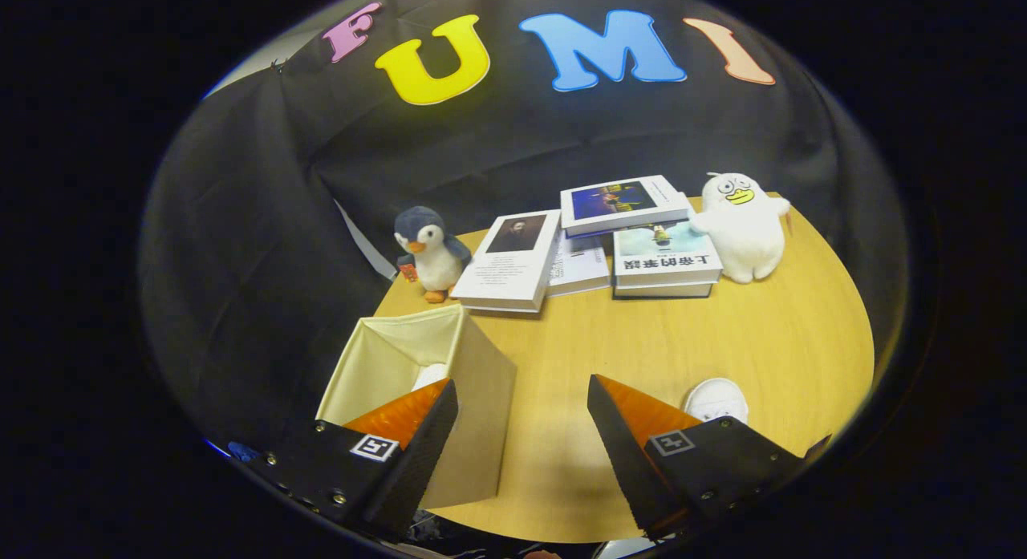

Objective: Open the storage box then place both shoes into the box .Put the left shoe in first, then the right shoe, with the right side of both shoes facing outward in a uniform manner.

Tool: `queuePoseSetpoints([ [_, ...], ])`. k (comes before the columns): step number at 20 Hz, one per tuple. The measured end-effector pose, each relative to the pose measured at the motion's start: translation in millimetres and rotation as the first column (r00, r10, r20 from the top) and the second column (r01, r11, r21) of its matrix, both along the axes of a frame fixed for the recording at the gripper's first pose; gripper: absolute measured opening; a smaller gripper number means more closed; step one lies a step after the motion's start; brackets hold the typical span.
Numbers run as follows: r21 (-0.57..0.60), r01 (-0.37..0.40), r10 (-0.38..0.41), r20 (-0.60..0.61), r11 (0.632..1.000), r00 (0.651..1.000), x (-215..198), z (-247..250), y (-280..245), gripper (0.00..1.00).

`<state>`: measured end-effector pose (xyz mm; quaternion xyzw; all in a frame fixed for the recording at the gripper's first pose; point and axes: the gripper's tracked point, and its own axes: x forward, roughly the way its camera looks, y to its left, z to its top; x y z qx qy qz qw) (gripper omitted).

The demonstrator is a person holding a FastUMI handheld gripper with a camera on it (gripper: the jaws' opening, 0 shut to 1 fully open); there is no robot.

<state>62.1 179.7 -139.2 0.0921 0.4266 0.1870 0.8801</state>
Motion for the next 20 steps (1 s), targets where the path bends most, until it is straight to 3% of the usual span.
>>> queuePoseSetpoints([
  [10,-0.110,0.137,-0.142,-0.040,0.984,0.989,10,-56,-126,0.98],
  [20,-0.253,0.118,-0.152,-0.119,0.960,0.981,-10,-117,-191,0.98],
])
